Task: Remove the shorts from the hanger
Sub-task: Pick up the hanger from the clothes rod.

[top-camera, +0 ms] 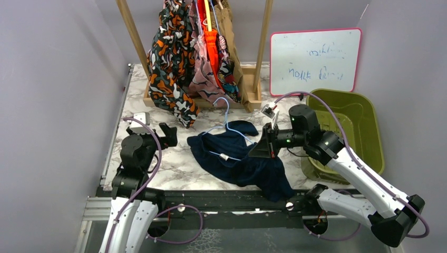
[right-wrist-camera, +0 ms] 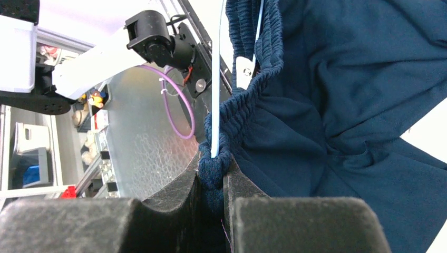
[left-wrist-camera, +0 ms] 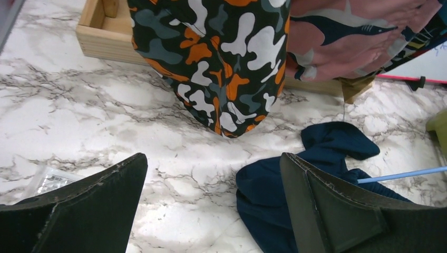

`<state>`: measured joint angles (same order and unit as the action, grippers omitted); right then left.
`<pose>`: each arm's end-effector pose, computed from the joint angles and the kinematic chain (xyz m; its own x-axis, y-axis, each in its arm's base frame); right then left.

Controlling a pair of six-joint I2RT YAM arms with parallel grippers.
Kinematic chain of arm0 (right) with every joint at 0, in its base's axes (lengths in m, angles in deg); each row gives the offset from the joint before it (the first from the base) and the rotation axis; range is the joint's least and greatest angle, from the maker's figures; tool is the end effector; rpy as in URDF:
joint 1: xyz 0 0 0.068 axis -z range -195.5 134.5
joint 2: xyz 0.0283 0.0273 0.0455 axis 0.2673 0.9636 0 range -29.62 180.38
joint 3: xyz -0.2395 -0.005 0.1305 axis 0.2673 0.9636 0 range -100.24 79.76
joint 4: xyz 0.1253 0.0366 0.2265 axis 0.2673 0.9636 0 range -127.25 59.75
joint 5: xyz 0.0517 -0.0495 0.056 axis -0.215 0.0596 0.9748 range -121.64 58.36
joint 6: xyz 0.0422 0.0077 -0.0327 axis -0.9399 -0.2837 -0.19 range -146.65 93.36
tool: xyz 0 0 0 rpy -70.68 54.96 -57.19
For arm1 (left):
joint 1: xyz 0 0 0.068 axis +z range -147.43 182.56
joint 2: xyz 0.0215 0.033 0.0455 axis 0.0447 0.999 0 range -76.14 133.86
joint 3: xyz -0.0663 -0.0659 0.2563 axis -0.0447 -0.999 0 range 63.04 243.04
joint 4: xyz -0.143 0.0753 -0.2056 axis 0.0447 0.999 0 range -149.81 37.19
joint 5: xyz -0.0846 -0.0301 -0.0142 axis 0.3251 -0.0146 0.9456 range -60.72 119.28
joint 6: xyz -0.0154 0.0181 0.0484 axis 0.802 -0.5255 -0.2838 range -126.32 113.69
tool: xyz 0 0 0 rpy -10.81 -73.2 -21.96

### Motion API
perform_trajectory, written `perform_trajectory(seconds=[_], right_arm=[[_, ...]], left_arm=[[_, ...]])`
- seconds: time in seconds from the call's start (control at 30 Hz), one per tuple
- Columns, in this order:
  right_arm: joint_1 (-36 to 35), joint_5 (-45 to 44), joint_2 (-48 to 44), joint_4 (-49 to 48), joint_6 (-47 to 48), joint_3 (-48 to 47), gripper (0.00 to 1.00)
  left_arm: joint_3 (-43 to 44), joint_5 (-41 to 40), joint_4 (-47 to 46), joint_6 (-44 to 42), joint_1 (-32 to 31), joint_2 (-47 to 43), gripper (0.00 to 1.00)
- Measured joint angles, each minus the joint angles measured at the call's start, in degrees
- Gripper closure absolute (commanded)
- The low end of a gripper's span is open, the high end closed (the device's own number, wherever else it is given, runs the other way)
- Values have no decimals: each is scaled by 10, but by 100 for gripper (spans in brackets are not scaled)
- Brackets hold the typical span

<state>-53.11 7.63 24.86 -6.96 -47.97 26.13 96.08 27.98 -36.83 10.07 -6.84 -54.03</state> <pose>0.1443 0.1395 0.3322 -0.7095 -0.1912 -0.6783 -0.6910 0.3780 0.6162 0.1105 -0.0174 0.2953 -0.2375 -0.2466 -0.9396 0.0774 0.9594 -0.2713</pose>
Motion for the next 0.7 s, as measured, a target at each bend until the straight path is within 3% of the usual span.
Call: perform_trajectory(seconds=[0.27,0.4,0.57,0.7], right_arm=[[0,15,-10,-12,0,29,99],[0,24,0,-19,0,31,99],[0,35,6,-23,6,38,99],[0,44,8,-39,6,48,99]], left_arm=[[0,57,-9,-13,0,3,6],[-1,151,-43,-4,0,1,13],[1,304,-140,76,0,14,15],[23,370,-176,120,0,47,14]])
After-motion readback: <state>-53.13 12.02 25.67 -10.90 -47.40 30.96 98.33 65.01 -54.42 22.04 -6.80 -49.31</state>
